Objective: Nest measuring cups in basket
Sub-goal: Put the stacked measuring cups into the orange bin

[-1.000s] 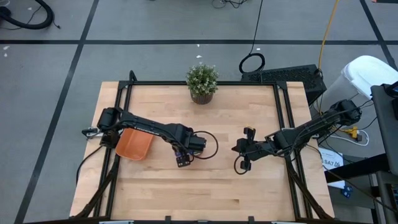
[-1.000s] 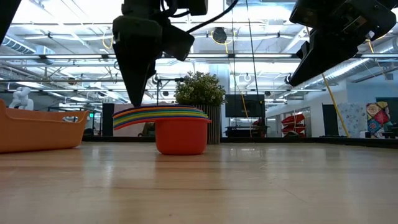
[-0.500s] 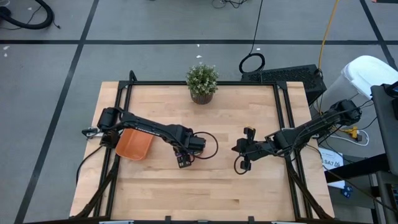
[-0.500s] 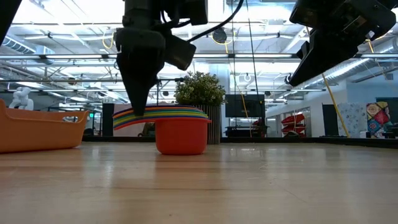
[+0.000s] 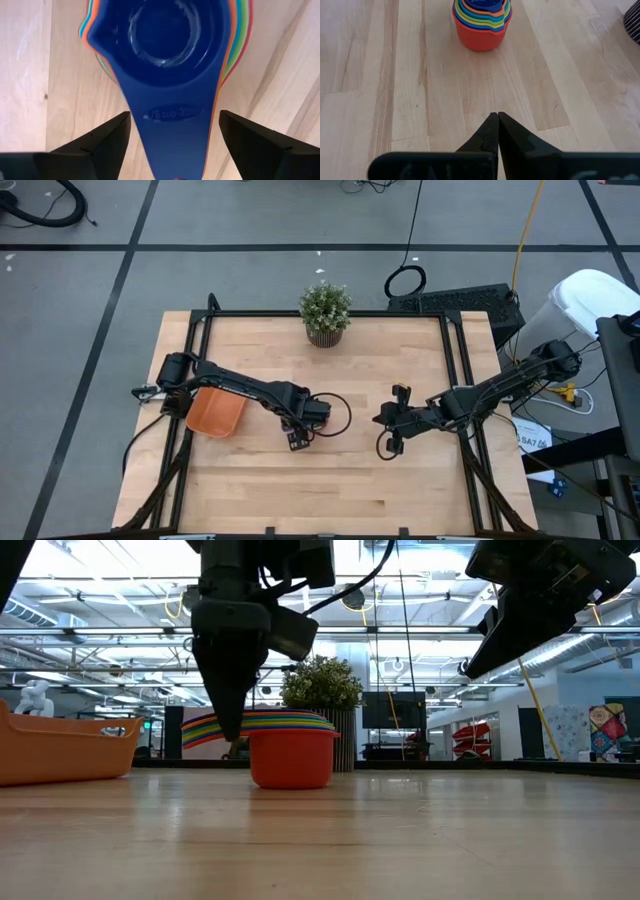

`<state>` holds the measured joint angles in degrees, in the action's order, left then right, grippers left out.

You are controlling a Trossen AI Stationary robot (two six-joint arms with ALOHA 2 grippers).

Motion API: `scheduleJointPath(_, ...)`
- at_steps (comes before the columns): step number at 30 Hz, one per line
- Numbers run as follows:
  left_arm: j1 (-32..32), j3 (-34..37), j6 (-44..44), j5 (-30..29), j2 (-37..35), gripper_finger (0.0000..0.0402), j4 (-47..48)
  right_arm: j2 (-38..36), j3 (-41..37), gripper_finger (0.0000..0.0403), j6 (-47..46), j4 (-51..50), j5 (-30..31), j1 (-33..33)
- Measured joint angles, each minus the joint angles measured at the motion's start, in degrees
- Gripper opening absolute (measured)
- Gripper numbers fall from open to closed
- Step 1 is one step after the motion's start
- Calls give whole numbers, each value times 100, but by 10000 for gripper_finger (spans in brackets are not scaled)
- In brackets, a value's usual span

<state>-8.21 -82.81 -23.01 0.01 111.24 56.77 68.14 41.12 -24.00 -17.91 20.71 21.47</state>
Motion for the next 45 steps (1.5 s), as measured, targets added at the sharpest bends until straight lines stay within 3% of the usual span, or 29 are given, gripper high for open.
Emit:
scheduleJointPath(19,-2,0,-26,-7,0,209,-26,2,0,0,-86,0,-4,0)
scheduleJointPath(45,124,0,347,-7,0,246,-212,2,0,0,-86,1,-7,0)
